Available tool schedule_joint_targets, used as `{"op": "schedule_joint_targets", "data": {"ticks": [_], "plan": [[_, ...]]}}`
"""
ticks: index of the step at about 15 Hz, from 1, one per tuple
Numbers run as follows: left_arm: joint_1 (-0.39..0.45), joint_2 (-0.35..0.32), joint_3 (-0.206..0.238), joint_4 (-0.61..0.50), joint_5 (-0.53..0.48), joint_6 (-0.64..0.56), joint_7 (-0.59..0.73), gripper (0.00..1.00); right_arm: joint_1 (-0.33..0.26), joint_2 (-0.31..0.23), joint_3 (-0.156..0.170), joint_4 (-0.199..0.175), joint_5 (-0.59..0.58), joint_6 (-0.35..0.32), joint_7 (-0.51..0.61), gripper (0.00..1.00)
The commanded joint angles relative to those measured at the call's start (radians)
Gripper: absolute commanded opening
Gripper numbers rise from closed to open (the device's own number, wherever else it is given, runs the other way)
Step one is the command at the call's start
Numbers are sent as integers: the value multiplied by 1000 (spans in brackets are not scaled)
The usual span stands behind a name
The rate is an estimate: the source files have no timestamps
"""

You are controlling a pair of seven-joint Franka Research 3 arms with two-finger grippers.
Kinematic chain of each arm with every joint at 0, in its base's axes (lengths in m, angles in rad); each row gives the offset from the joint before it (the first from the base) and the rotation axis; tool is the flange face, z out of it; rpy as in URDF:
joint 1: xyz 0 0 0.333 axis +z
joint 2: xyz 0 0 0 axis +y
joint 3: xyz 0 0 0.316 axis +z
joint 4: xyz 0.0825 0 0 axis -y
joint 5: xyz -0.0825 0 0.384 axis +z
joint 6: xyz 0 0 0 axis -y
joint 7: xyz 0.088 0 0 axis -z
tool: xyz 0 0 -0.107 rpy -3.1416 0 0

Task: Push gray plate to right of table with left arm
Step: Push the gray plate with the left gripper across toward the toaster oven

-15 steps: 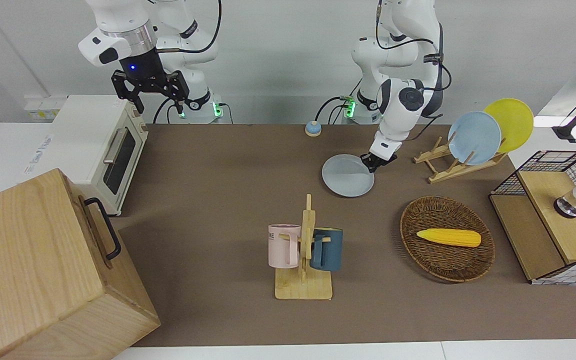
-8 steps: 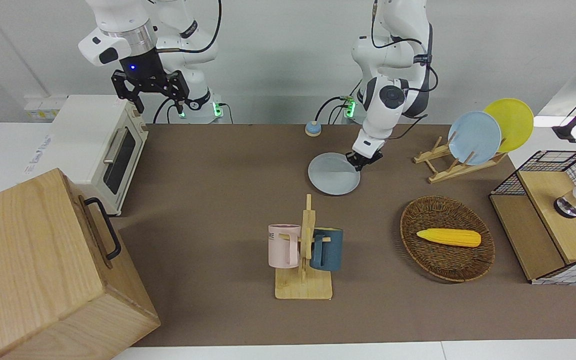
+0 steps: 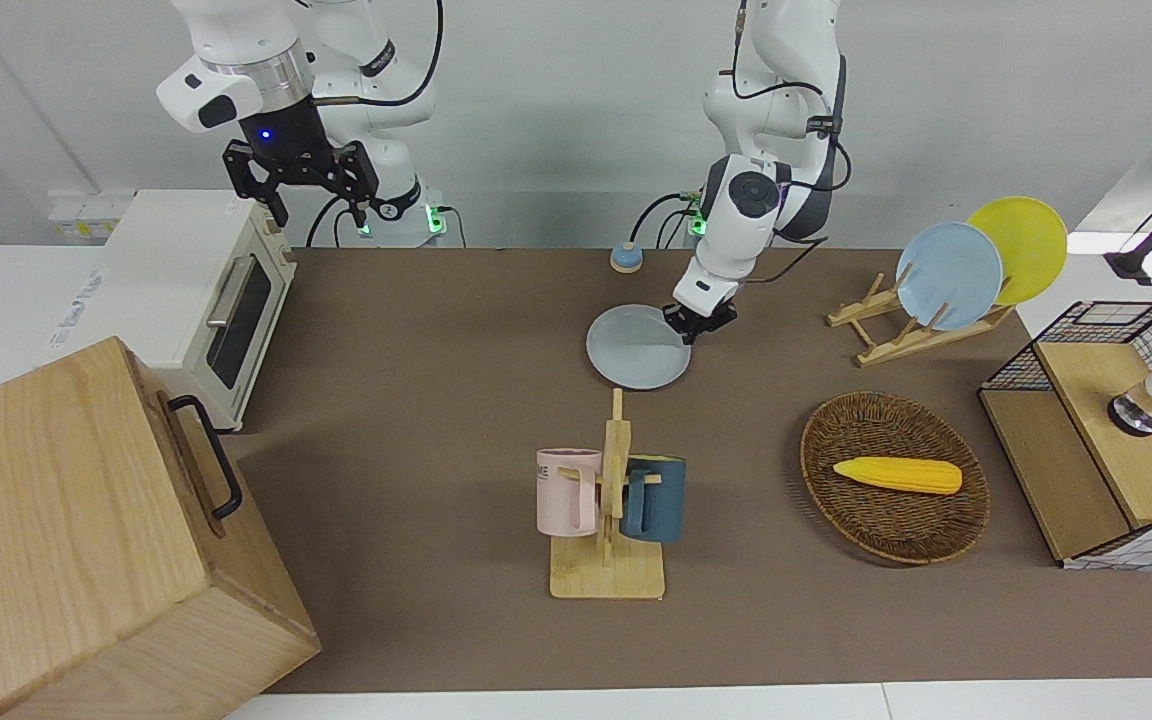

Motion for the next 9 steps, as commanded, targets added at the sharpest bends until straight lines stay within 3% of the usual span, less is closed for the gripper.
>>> {"op": "schedule_joint_targets", "data": {"ticks": [1, 9], "plan": [[-80, 98, 10, 46, -68, 64, -17, 0, 6, 4, -5, 10, 0, -11, -2, 996], [-183, 180, 13, 140, -139, 88, -20, 0, 6, 6, -5, 10, 0, -11, -2, 996]]}}
